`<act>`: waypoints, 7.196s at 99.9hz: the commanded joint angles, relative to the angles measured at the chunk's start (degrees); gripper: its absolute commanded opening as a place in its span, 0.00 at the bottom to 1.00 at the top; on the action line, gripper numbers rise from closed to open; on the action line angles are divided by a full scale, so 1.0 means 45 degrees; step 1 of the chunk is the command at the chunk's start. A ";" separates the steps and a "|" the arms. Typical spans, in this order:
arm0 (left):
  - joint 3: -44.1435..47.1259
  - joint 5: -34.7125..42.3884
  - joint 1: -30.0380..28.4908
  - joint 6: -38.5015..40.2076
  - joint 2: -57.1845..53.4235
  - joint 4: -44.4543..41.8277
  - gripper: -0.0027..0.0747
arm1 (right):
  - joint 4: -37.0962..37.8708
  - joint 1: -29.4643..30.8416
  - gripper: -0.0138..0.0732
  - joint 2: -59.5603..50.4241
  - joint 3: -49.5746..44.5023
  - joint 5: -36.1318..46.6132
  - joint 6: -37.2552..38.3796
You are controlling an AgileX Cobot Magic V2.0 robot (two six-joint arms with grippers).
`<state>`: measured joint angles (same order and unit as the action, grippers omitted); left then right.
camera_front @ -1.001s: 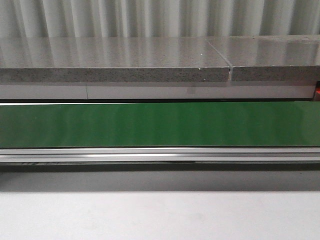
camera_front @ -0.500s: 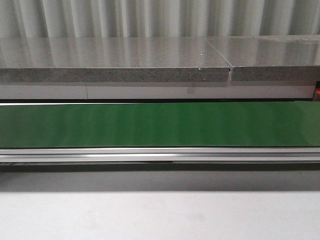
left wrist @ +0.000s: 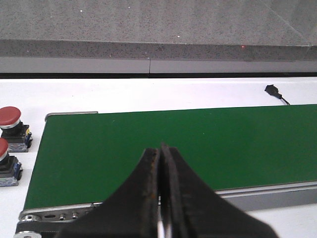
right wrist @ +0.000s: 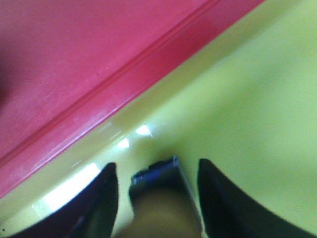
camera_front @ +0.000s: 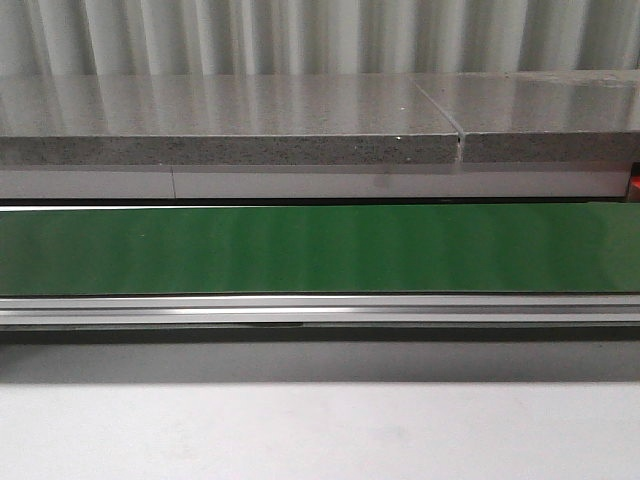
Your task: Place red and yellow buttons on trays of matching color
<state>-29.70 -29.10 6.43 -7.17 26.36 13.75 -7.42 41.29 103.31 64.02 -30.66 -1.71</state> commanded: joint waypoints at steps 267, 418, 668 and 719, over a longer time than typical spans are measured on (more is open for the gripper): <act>-0.0355 0.1024 0.0074 0.0022 0.0034 0.0201 0.01 | -0.0516 -0.8184 0.08 -1.3537 -0.4335 -0.1267 -0.1164; -0.5407 0.0590 -0.6175 0.2793 1.1121 -0.0192 0.86 | -0.0516 -0.8184 0.08 -1.3537 -0.4335 -0.1267 -0.1164; -0.7734 -0.1940 -0.4199 0.1069 1.2240 -0.0239 0.01 | -0.0516 -0.8184 0.08 -1.3537 -0.4335 -0.1267 -0.1164; -0.7081 -0.1262 -0.3374 0.1034 1.3231 -0.0239 0.01 | -0.0516 -0.8184 0.08 -1.3537 -0.4335 -0.1267 -0.1164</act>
<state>-60.24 -37.76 -9.22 -2.25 86.98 11.89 -9.32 4.43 42.69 43.13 -39.61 -6.41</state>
